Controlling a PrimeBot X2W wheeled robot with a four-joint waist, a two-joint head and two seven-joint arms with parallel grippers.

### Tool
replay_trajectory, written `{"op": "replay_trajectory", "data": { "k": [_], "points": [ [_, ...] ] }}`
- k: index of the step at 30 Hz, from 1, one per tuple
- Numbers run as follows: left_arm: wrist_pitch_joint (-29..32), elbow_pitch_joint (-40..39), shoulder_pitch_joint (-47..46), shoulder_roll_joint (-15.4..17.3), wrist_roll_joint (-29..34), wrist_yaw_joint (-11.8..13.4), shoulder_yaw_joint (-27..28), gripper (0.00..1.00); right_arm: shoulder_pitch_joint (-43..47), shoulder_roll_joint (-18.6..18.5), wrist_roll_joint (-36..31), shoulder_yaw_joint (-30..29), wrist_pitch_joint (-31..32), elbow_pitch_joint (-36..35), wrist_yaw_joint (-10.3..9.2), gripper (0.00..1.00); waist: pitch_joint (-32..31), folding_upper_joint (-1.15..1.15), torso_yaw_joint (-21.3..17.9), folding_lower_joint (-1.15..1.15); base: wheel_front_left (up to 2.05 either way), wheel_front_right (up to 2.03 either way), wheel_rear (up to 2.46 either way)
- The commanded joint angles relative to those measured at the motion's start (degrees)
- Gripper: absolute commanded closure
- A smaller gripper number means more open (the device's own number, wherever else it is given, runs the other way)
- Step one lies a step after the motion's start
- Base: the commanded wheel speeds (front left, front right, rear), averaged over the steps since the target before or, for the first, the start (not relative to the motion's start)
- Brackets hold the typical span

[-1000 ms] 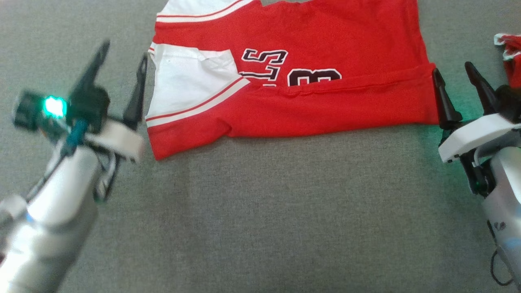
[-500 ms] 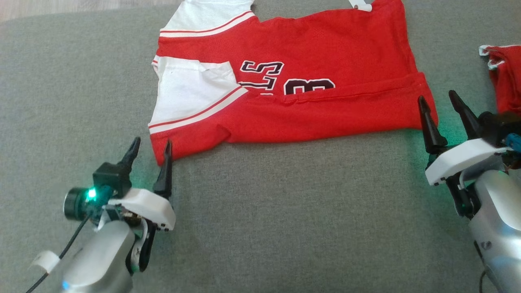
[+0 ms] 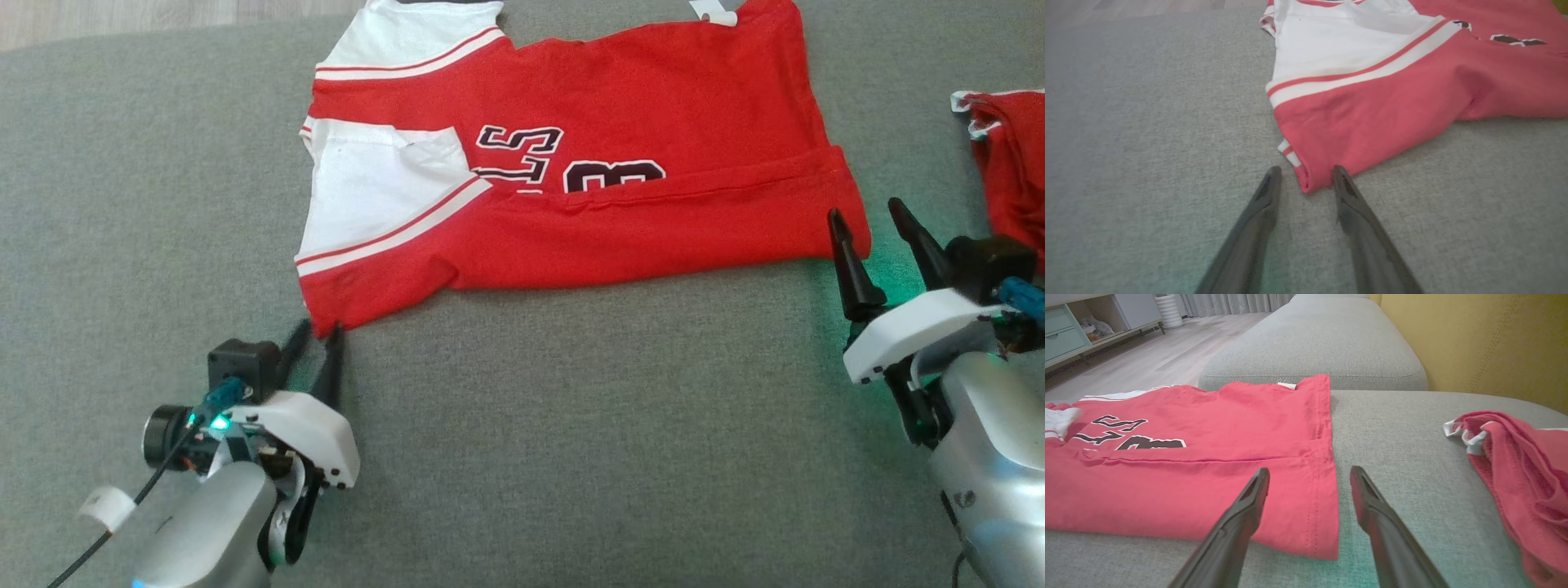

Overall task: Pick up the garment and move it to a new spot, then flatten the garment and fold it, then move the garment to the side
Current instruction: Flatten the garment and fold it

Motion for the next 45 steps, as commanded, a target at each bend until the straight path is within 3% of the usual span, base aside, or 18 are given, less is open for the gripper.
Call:
{"op": "replay_trajectory", "data": {
  "k": [1,18,19,20,21,22,28,45],
  "points": [
    [-0.03,-1.28,-0.37,1.51,-0.36,-0.33,1.52,1.0,0.75,-0.04,0.4,0.88,-0.76,-1.05,-0.04,0.0,-0.09,0.0,0.07,0.0,0.0,0.0,0.0],
    [-3.05,-4.8,-0.66,5.57,1.48,-1.21,1.35,1.0,-0.41,1.45,4.37,1.96,0.92,8.21,-0.04,0.0,-1.68,0.0,1.71,0.0,0.0,0.0,0.0],
    [-3.09,-4.92,-0.81,5.69,1.6,-1.2,1.3,1.0,-0.57,1.55,4.66,2.24,1.01,8.55,-0.04,0.15,-1.63,0.0,1.79,0.0,0.0,0.0,0.0],
    [-3.12,-5.03,-0.94,5.79,1.66,-1.2,1.28,1.0,-0.69,1.63,5.03,2.54,1.12,8.85,-0.04,0.44,-1.6,0.0,1.85,0.0,0.0,0.0,0.0],
    [-3.2,-5.12,-1.04,5.88,1.72,-1.19,1.27,1.0,-0.8,1.63,5.3,2.92,1.15,9.08,-0.04,0.81,-1.62,0.0,1.88,0.0,0.0,0.0,0.0],
    [-3.33,-5.2,-1.12,5.98,1.8,-1.15,1.27,1.0,-0.87,1.62,5.61,3.31,1.2,9.31,-0.04,1.0,-1.67,0.0,1.88,0.0,0.0,0.0,0.0],
    [-4.18,-5.33,-0.83,6.59,2.12,-0.87,1.2,1.0,-0.86,0.95,8.18,5.71,1.04,9.37,-0.04,1.0,-2.47,0.0,1.56,0.0,0.0,0.0,0.0],
    [-8.02,-13.0,7.69,10.97,3.82,1.12,-0.26,1.0,6.73,-5.94,13.23,8.46,-0.07,1.41,-0.04,1.0,-5.78,0.0,0.05,0.0,0.0,0.0,0.0]
  ]
}}
